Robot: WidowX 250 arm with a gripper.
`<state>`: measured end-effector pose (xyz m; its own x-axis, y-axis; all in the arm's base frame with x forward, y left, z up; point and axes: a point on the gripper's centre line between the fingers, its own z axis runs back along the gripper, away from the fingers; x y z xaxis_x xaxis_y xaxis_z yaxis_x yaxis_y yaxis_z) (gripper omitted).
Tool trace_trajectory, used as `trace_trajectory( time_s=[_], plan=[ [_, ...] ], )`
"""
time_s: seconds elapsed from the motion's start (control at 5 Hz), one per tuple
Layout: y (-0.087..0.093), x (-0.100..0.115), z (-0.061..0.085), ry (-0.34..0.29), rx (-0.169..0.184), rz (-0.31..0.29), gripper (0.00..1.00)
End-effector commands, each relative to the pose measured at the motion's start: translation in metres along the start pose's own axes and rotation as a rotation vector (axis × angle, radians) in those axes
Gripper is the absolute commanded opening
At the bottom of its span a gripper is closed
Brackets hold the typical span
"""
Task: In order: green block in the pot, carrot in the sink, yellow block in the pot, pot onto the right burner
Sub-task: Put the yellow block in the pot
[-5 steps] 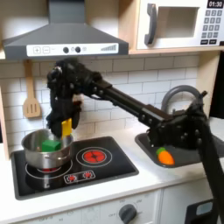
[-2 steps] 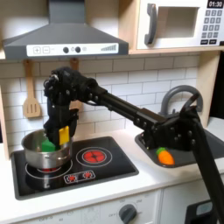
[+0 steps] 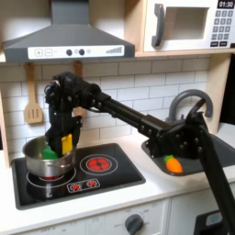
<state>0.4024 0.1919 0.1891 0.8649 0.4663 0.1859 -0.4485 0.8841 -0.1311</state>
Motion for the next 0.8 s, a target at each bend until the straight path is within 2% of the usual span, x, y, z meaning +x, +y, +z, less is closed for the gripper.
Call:
trace_trajectory(
  time_s=[0.0,0.6],
  plan=[
    [0.0,0.0006,0.0031,-0.001,0.003,-0.022,1.0],
    [-0.0066,-0.0002,0.0129,-0.013,-0.009,-0.058,1.0]
  ],
)
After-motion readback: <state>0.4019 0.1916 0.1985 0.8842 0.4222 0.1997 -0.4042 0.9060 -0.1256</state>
